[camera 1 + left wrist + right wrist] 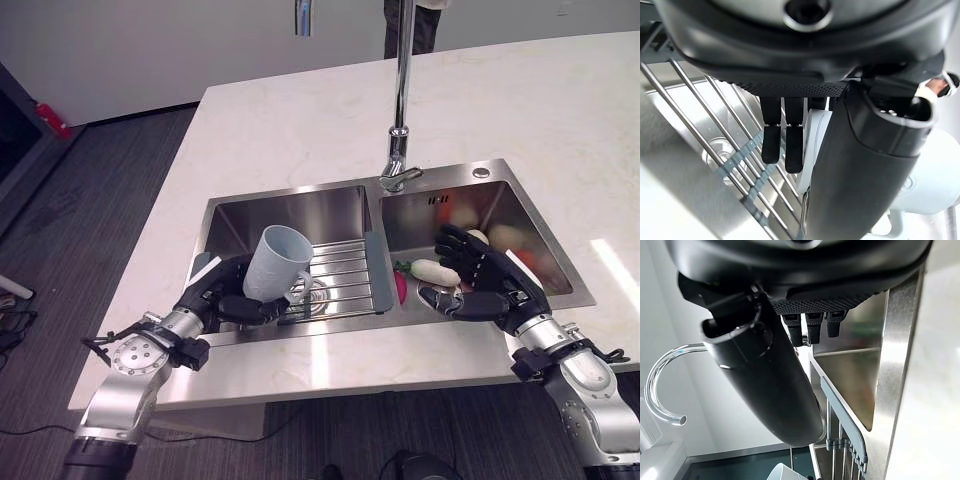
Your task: Place the dishes in the dishwasher.
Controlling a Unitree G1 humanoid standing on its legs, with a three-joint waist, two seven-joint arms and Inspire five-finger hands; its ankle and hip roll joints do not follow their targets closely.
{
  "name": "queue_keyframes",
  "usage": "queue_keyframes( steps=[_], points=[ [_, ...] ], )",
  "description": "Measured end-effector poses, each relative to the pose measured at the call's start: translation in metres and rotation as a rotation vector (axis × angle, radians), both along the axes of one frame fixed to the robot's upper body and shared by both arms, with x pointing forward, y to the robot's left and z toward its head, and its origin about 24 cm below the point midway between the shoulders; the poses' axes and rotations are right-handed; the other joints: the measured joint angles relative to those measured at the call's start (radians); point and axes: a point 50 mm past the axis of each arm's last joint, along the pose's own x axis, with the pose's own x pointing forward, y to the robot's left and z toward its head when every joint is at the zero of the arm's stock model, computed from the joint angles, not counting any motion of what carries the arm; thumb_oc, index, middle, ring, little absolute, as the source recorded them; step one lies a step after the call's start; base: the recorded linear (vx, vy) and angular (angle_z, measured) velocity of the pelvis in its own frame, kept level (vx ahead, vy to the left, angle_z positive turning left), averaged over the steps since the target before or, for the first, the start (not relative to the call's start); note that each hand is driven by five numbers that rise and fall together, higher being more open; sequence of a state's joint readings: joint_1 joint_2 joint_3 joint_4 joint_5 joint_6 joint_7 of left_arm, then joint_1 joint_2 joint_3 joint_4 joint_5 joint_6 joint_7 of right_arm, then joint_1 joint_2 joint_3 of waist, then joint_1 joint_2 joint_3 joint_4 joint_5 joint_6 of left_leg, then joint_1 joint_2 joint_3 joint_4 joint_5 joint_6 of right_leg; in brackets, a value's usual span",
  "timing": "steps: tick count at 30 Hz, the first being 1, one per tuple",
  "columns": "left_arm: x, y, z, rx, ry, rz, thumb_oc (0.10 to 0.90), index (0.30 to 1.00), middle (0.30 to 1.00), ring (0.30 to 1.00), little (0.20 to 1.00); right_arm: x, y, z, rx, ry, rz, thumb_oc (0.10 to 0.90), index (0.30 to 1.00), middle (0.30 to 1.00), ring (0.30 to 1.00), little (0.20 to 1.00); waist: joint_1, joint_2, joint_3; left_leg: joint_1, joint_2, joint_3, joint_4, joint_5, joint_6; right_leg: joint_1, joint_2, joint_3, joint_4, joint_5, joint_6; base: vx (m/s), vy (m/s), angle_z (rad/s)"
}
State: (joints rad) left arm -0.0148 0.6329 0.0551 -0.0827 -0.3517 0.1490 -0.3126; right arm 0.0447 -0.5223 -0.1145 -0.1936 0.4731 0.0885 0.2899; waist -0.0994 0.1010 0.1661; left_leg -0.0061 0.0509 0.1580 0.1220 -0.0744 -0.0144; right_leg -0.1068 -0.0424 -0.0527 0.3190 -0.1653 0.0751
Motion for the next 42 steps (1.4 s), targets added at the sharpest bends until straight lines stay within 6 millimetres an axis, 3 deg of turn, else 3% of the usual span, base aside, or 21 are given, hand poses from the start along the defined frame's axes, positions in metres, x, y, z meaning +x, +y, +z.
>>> queue_keyframes(
  steps=[5,11,13,16,17,18,19,21,22,24,25,28,30,32,33,35,37,39,40,41,42],
  points=[
    [-0.014,-0.014,-0.004,-0.142,-0.043,0.037,0.400,0.300,0.300,0.300,0.300,-0.004,0.006,0.008,0.002,-0.042,0.012,0.800,0.900,0.900,0.900,0.900,0.036,-0.007,0.004,-0.023,-0.002,-0.051,0.023,0.002,-0.003,0.011,-0.008,-0.051,-0.004,-0.008,-0.007,-0.02,-0.155,0.29],
    [-0.026,-0.009,-0.009,-0.196,-0.066,0.129,0.400,0.300,0.300,0.300,0.300,-0.007,0.015,0.024,-0.007,-0.130,0.055,0.800,0.900,0.900,0.900,0.900,0.107,-0.031,0.015,-0.047,0.002,-0.103,0.037,0.015,-0.022,0.011,-0.005,-0.103,0.021,-0.027,-0.022,-0.01,-0.228,0.30],
    [-0.049,-0.011,-0.017,-0.328,-0.086,0.229,0.400,0.300,0.300,0.300,0.300,-0.011,0.025,0.034,0.010,-0.198,0.090,0.800,0.900,0.900,0.900,0.900,0.183,-0.069,0.028,-0.049,-0.001,-0.144,0.049,0.022,-0.039,0.002,-0.022,-0.144,0.073,-0.073,-0.049,0.00,-0.238,0.64],
    [-0.067,-0.004,-0.027,-0.313,-0.061,0.296,0.400,0.300,0.300,0.300,0.300,-0.015,0.030,0.032,0.063,-0.216,0.074,0.800,0.900,0.900,0.900,0.900,0.240,-0.069,0.032,-0.118,-0.017,-0.192,0.072,0.055,-0.060,-0.015,-0.032,-0.216,0.135,-0.101,-0.060,-0.17,-0.105,0.86],
    [-0.062,-0.003,-0.024,-0.305,-0.076,0.294,0.400,0.300,0.300,0.300,0.300,-0.015,0.027,0.031,0.075,-0.211,0.040,0.800,0.900,0.900,0.900,0.900,0.227,-0.063,0.037,-0.128,-0.020,-0.175,0.007,0.131,-0.061,-0.017,-0.067,-0.284,0.113,-0.091,-0.075,-0.16,0.028,1.40],
    [-0.060,-0.003,-0.021,-0.305,-0.088,0.293,0.400,0.300,0.300,0.300,0.300,-0.015,0.026,0.032,0.071,-0.210,0.035,0.800,0.900,0.900,0.900,0.900,0.228,-0.059,0.038,-0.129,-0.015,-0.144,-0.012,0.124,-0.052,-0.023,-0.071,-0.302,0.109,-0.088,-0.089,-0.18,0.061,1.72],
    [-0.052,0.000,-0.015,-0.308,-0.128,0.301,0.400,0.300,0.300,0.300,0.300,-0.014,0.022,0.030,0.071,-0.199,0.015,0.800,0.900,0.900,0.900,0.900,0.239,-0.084,0.046,-0.097,-0.009,0.072,0.042,0.049,-0.009,-0.034,-0.140,-0.354,0.105,-0.079,-0.163,-0.16,0.133,1.36],
    [-0.045,-0.002,-0.009,-0.326,-0.170,0.285,0.400,0.300,0.300,0.300,0.300,-0.017,0.011,0.030,0.063,-0.211,-0.023,0.800,0.900,0.900,0.900,0.900,0.193,-0.115,0.063,0.021,0.000,0.218,0.088,-0.013,-0.076,0.032,-0.233,-0.465,0.057,-0.052,-0.122,-0.19,0.194,2.23],
    [-0.038,-0.015,-0.007,-0.358,-0.192,0.228,0.400,0.300,0.300,0.300,0.300,-0.030,-0.009,0.024,0.051,-0.203,-0.123,0.800,0.900,0.900,0.900,0.900,0.107,-0.116,0.062,0.084,0.040,0.339,0.148,-0.058,-0.082,0.106,-0.275,-0.561,0.056,-0.042,-0.111,-0.28,0.263,2.96],
    [-0.035,-0.027,0.008,-0.366,-0.281,0.131,0.400,0.300,0.300,0.300,0.300,-0.040,-0.032,0.033,0.008,-0.250,-0.223,0.800,0.900,0.900,0.900,0.900,0.066,-0.061,0.044,0.095,0.142,0.503,0.160,-0.074,-0.060,0.098,-0.278,-0.595,0.087,-0.042,-0.111,-0.19,0.301,2.49],
    [-0.028,-0.036,0.017,-0.376,-0.323,0.082,0.400,0.300,0.300,0.300,0.300,-0.043,-0.040,0.037,-0.002,-0.270,-0.272,0.800,0.900,0.900,0.900,0.900,0.052,-0.029,0.037,0.085,0.151,0.510,0.120,-0.045,-0.044,0.084,-0.291,-0.609,0.118,-0.043,-0.110,-0.08,0.358,1.83],
    [-0.030,-0.032,0.013,-0.361,-0.311,0.097,0.400,0.300,0.300,0.300,0.300,-0.036,-0.025,0.033,0.074,-0.293,-0.223,0.800,0.900,0.900,0.900,0.900,0.085,-0.076,0.047,0.036,0.072,0.424,0.136,-0.104,0.018,0.081,-0.358,-0.561,0.109,0.021,-0.076,-0.06,0.457,0.91],
    [-0.031,-0.026,0.002,-0.356,-0.264,0.137,0.400,0.300,0.300,0.300,0.300,-0.033,-0.017,0.033,0.118,-0.320,-0.209,0.800,0.900,0.900,0.900,0.900,0.105,-0.077,0.046,0.014,0.009,0.391,0.155,-0.121,0.060,0.069,-0.423,-0.587,0.135,0.062,-0.064,0.00,0.592,0.71],
    [-0.035,-0.020,0.000,-0.352,-0.260,0.165,0.400,0.300,0.300,0.300,0.300,-0.032,-0.008,0.030,0.186,-0.335,-0.211,0.800,0.900,0.900,0.900,0.900,0.139,-0.078,0.045,-0.024,-0.012,0.365,0.195,-0.169,0.111,0.090,-0.457,-0.597,0.126,0.136,0.001,0.01,0.495,0.61],
    [-0.034,-0.020,0.000,-0.354,-0.259,0.175,0.400,0.300,0.300,0.300,0.300,-0.032,-0.003,0.027,0.222,-0.337,-0.216,0.800,0.900,0.900,0.900,0.900,0.135,-0.077,0.045,-0.031,-0.039,0.333,0.207,-0.168,0.132,0.081,-0.491,-0.616,0.162,0.165,-0.002,0.00,0.388,0.74],
    [-0.034,-0.016,0.002,-0.350,-0.270,0.211,0.400,0.300,0.300,0.300,0.300,-0.027,0.009,0.025,0.226,-0.319,-0.155,0.800,0.900,0.900,0.900,0.900,0.163,-0.073,0.047,-0.045,-0.076,0.298,0.198,-0.172,0.179,0.041,-0.489,-0.580,0.168,0.129,0.038,0.01,0.344,0.78],
    [-0.031,-0.012,0.007,-0.349,-0.288,0.236,0.400,0.300,0.300,0.300,0.300,-0.026,0.016,0.023,0.231,-0.307,-0.127,0.800,0.900,0.900,0.900,0.900,0.179,-0.071,0.047,-0.047,-0.105,0.259,0.186,-0.169,0.185,0.024,-0.448,-0.573,0.177,0.096,0.017,0.05,0.236,0.86],
    [-0.024,-0.016,0.015,-0.357,-0.323,0.229,0.400,0.300,0.300,0.300,0.300,-0.026,0.014,0.024,0.232,-0.313,-0.142,0.800,0.900,0.900,0.900,0.900,0.181,-0.046,0.053,-0.042,-0.144,0.163,0.148,-0.147,0.199,0.000,-0.340,-0.513,0.177,0.055,-0.016,0.08,0.064,1.18],
    [-0.020,-0.020,0.013,-0.379,-0.322,0.227,0.400,0.300,0.300,0.300,0.300,-0.026,0.014,0.026,0.227,-0.318,-0.141,0.800,0.900,0.900,0.900,0.900,0.186,-0.007,0.074,-0.044,-0.117,0.148,0.167,-0.159,0.027,0.001,-0.238,-0.486,0.125,0.053,-0.070,0.13,0.017,3.38],
    [0.001,-0.022,0.015,-0.334,-0.289,0.165,0.400,0.300,0.300,0.300,0.300,-0.033,0.010,0.018,0.215,-0.278,-0.159,0.800,0.900,0.900,0.900,0.900,0.046,-0.139,0.086,-0.277,-0.130,0.000,0.542,-0.180,0.055,0.062,-0.207,-0.026,0.068,0.010,-0.003,0.15,-0.007,3.16],
    [-0.002,-0.024,0.016,-0.357,-0.305,0.175,0.400,0.300,0.300,0.300,0.300,-0.031,0.002,0.020,0.147,-0.270,-0.145,0.800,0.900,0.900,0.900,0.900,0.051,-0.118,0.074,-0.283,-0.054,-0.028,0.445,-0.176,0.119,0.043,-0.188,0.006,0.112,-0.041,0.102,0.09,-0.037,2.57]
  ],
)
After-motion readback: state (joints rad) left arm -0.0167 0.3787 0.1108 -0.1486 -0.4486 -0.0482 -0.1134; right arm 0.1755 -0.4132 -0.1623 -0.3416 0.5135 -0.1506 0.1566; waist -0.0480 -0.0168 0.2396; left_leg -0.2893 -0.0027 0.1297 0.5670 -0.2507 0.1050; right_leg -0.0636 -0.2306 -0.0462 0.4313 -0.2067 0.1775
